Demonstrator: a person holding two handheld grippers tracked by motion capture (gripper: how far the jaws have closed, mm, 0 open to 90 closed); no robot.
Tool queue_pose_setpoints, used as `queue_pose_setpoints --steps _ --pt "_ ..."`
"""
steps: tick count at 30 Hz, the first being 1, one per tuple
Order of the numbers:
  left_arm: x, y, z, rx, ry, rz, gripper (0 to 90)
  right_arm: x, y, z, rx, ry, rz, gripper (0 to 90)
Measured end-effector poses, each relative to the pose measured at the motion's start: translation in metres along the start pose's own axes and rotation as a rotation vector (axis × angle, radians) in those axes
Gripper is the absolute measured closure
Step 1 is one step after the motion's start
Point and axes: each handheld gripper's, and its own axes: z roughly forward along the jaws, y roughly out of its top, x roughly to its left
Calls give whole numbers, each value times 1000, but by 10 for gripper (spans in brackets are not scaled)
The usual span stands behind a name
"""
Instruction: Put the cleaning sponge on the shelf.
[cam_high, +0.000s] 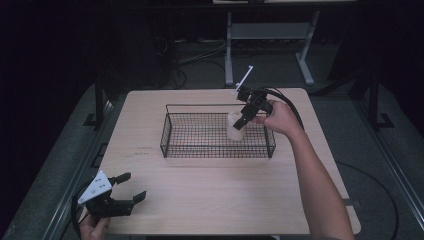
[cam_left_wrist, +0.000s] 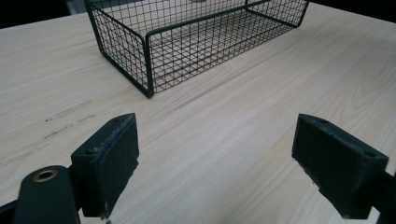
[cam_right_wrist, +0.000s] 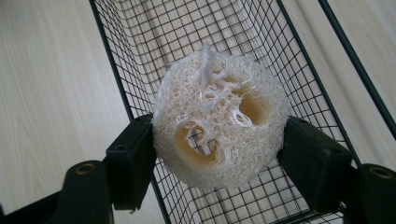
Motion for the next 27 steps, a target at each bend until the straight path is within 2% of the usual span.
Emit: queue_pose_setpoints --steps 8,22,27 --pt "1 0 -2 -3 2 -3 141 -5 2 12 24 -7 5 291" --pt "1 0 -1 -3 2 -5 141 -8 4 33 63 9 -2 290" --pt "1 0 -1 -3 4 -9 141 -10 0 39 51 17 16 290"
